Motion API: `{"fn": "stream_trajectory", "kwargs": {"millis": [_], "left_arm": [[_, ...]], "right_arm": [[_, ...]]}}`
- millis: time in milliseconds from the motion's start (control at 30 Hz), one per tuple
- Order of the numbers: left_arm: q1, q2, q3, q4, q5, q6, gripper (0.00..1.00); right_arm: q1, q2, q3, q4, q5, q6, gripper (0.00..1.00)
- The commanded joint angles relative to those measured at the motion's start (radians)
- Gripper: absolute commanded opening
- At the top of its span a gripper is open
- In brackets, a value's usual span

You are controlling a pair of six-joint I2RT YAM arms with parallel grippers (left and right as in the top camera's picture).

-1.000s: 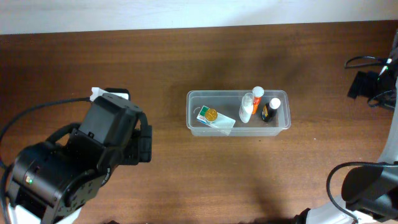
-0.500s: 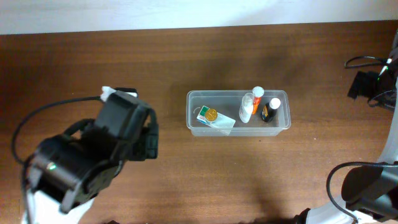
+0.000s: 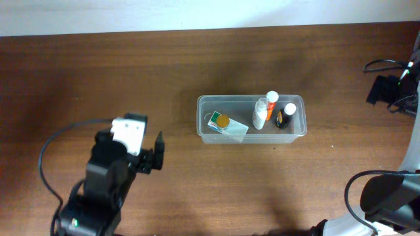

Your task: Pack container

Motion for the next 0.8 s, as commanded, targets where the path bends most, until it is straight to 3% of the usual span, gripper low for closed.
{"fn": "stream_trajectory", "kwargs": {"millis": [0,300,767], "left_arm": [[0.08,-0.126,-0.148,0.083,0.113,0.121,0.99],[0.225,-0.374,-0.404,0.298,0.115,0.122,0.99],[0.299,-0.647,-0.604,0.554,0.116,0.121,0.99]], "right_arm": [[0.0,-0.01,0.001,0.0,0.008,0.008,0.98],[0.0,-0.01,0.001,0.0,0.008,0.008,0.98],[0.0,-0.01,0.001,0.0,0.009,0.008,0.98]]}}
